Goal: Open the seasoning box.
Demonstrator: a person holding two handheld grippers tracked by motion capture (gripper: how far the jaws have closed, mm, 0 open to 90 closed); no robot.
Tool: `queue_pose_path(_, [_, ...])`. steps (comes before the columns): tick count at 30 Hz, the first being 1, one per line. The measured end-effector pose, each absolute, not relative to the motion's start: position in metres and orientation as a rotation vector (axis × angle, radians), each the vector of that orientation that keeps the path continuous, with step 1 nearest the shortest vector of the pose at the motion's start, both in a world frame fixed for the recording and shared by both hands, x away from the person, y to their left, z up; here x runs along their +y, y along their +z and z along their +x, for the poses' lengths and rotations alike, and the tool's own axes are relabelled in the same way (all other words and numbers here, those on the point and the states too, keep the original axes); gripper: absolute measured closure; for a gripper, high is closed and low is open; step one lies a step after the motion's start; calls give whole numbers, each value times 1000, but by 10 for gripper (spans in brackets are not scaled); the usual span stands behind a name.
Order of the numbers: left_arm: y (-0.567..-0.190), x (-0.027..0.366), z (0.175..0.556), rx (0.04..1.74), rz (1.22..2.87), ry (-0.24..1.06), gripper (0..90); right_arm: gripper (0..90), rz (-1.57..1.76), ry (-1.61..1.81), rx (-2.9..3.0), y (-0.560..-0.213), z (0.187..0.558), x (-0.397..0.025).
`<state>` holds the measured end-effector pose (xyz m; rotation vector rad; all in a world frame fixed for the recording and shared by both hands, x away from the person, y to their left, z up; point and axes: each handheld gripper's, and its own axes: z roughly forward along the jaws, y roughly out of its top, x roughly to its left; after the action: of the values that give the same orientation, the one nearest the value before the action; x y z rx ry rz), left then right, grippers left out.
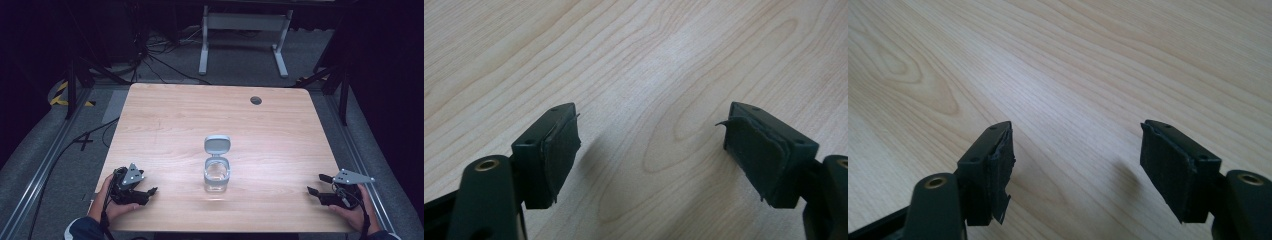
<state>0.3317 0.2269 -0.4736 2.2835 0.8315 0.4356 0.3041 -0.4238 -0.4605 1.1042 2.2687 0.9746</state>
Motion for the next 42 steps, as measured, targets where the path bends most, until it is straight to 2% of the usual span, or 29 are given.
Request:
queue_pose_path(8, [-482,235,334,901,2184,368,187,259,1181,985,2233,-467,299,-431])
queue_pose_path(42, [-482,235,333,934,2178,370,167,235,1226,985,2212,-467,300,-431])
